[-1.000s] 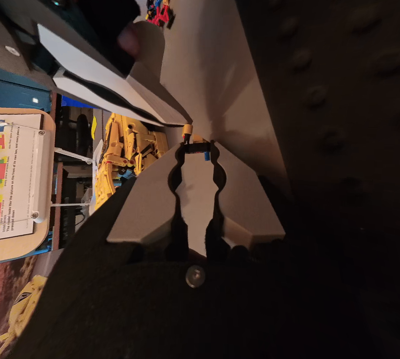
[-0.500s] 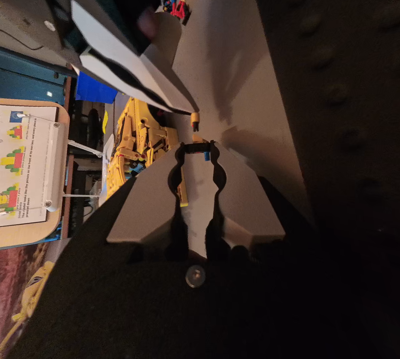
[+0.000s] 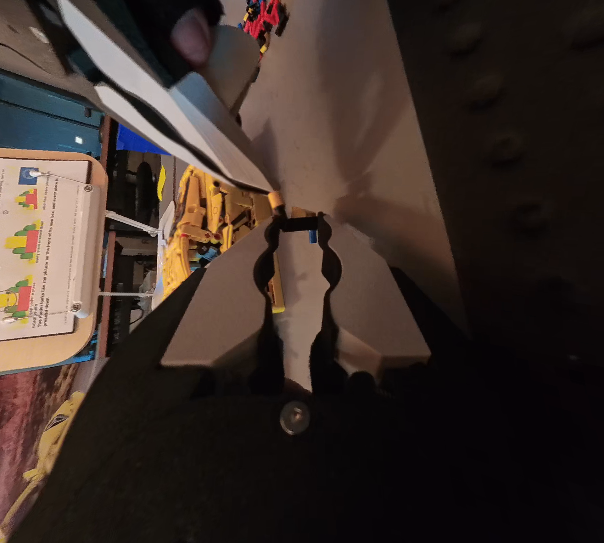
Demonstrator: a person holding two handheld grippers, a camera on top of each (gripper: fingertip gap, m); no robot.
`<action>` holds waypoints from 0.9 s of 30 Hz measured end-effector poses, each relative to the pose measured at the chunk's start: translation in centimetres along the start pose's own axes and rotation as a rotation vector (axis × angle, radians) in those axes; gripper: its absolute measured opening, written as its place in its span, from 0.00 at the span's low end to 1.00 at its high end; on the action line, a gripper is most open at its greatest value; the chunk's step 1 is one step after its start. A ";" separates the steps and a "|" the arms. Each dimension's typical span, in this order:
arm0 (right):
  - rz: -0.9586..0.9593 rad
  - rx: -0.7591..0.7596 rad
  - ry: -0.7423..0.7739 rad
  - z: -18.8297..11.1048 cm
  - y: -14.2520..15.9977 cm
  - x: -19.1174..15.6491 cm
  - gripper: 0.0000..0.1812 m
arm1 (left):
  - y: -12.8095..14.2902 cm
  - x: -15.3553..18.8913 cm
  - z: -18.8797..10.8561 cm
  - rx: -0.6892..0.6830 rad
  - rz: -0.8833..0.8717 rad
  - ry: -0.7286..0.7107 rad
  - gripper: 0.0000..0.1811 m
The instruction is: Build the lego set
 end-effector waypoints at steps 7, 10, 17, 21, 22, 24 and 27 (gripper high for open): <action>0.007 0.029 -0.008 0.0 0.1 0.4 0.02 | -0.1 -0.7 -0.4 0.060 -0.108 0.011 0.13; 0.040 0.079 -0.038 -0.3 0.1 0.6 0.01 | -0.1 -1.0 -0.5 0.074 -0.146 0.010 0.13; 0.095 0.092 -0.024 0.0 0.2 1.1 0.01 | 0.0 -1.3 -0.5 0.055 -0.180 0.011 0.12; 0.077 0.005 0.036 0.6 -0.1 0.7 0.01 | 0.1 -0.8 -0.1 0.003 -0.140 0.021 0.13; 0.068 -0.018 0.057 0.8 -0.3 0.5 0.01 | 0.1 -0.7 0.0 -0.012 -0.126 0.021 0.13; 0.057 -0.042 0.092 1.0 -0.5 0.3 0.01 | 0.2 -0.7 0.0 -0.042 -0.109 0.018 0.13; 0.049 -0.023 0.107 1.1 -0.7 0.3 0.01 | 0.2 -0.8 -0.1 -0.058 -0.119 0.014 0.12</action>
Point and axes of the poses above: each gripper's, where its closed fingertips meet, z out along the fingers, y out of its underside, x = y × z across the jaws, the point moved 8 cm from there along -z, back along the fingers, and after that the axes turned 5 degrees about y, right-handed, at the moved point
